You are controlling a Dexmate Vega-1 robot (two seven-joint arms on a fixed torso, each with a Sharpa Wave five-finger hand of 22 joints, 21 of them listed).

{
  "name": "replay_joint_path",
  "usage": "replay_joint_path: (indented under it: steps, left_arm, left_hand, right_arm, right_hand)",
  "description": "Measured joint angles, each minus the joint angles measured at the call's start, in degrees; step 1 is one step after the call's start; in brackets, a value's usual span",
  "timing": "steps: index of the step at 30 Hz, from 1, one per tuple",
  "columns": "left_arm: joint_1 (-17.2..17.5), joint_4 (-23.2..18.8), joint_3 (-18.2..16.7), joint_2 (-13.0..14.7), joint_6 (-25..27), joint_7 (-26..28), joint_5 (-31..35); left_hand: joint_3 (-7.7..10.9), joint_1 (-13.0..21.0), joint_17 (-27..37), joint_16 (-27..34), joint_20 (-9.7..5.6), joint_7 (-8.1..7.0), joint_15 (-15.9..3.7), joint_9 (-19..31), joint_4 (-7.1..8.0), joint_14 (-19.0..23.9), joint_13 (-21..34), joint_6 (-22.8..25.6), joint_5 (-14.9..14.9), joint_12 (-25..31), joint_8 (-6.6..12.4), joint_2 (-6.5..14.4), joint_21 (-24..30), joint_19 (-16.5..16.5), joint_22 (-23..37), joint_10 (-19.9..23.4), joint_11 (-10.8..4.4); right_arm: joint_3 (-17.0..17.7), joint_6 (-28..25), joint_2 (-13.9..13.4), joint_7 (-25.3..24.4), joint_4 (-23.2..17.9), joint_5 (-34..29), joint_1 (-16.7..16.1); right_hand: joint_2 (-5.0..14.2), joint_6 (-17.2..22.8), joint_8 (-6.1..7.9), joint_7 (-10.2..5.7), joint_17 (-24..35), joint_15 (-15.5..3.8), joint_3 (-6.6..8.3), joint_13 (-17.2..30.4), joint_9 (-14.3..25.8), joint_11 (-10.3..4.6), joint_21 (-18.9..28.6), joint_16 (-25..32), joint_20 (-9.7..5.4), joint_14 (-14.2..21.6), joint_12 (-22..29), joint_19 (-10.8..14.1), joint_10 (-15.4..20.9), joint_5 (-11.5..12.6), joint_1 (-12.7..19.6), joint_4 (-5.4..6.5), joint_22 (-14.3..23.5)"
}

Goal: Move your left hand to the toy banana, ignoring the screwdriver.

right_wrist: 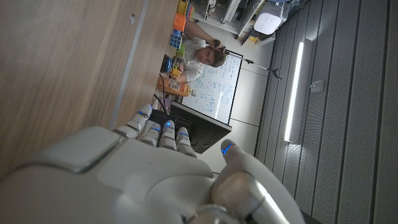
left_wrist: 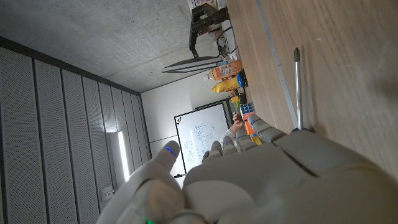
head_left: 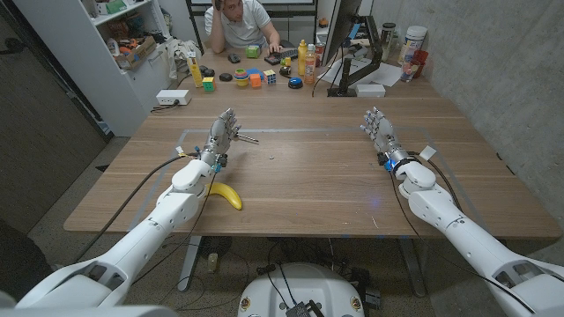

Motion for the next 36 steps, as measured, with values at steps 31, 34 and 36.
replay_joint_path:
  steps: [31,34,36]
  left_arm:
    - [10.62,-22.94,3.04,12.15,11.50,21.31,29.06]
    - [12.26,-26.50,3.07,13.92,14.27,23.39,32.94]
    - [12.95,-27.94,3.07,14.64,15.41,24.13,34.38]
  left_hand:
    - [0.14,7.85,-0.53,1.46,4.33,-11.08,1.56,0.00,-10.78,9.35,0.53,15.16,1.07,3.00,4.00,-2.88,1.22,5.96,-0.01,13.96,-2.85]
    - [-0.18,8.24,-0.53,1.46,4.45,-11.61,1.56,0.29,-11.10,9.35,0.53,15.08,1.07,3.00,4.00,-3.30,1.21,5.84,-0.01,14.28,-3.17]
    - [-0.18,8.09,-0.53,1.46,4.41,-11.80,1.56,0.29,-11.10,9.35,0.53,15.27,1.07,3.01,4.01,-3.55,1.21,5.81,-0.01,14.38,-3.28]
  right_arm:
    - [6.49,-1.97,5.98,5.16,3.82,-5.60,0.13]
    - [6.76,-2.10,6.39,5.52,4.08,-6.09,0.30]
    - [6.84,-2.15,6.49,5.64,4.13,-6.22,0.34]
  right_hand:
    - [-0.01,0.00,0.00,0.00,-0.01,0.00,-0.01,-0.01,-0.02,0.00,-0.24,0.09,0.00,0.01,0.00,0.01,0.00,0.00,0.00,0.00,-0.01]
    - [-0.01,0.00,0.00,0.00,-0.02,0.00,0.00,-0.01,-0.02,0.00,-0.24,0.09,0.00,0.01,0.00,0.01,0.00,0.00,0.00,0.00,-0.01]
    - [-0.01,0.00,0.00,0.00,-0.02,0.00,0.00,-0.01,-0.02,-0.01,-0.24,0.09,0.00,0.01,0.00,0.01,0.00,0.00,0.00,0.00,-0.01]
